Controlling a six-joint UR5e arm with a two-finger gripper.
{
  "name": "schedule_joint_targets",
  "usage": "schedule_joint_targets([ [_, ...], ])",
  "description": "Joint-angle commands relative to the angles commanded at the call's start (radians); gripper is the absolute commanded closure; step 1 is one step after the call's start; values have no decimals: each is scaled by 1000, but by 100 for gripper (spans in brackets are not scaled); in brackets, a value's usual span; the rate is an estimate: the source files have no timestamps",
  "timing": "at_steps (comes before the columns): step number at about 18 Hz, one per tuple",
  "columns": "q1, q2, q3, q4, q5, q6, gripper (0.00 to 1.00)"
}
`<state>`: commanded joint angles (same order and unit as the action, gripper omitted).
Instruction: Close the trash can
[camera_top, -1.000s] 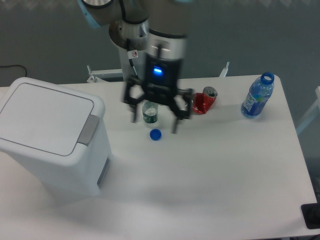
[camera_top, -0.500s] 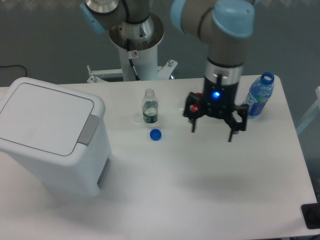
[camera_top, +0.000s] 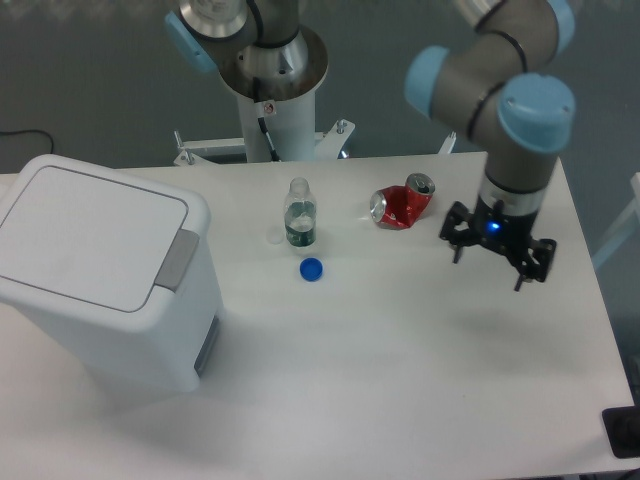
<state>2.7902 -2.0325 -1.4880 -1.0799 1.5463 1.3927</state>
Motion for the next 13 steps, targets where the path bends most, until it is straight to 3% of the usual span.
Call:
schedule_joint_targets([
  [4,5,-3,3,-2,2,81,0],
  [13,14,11,17,1,-3,84,0],
])
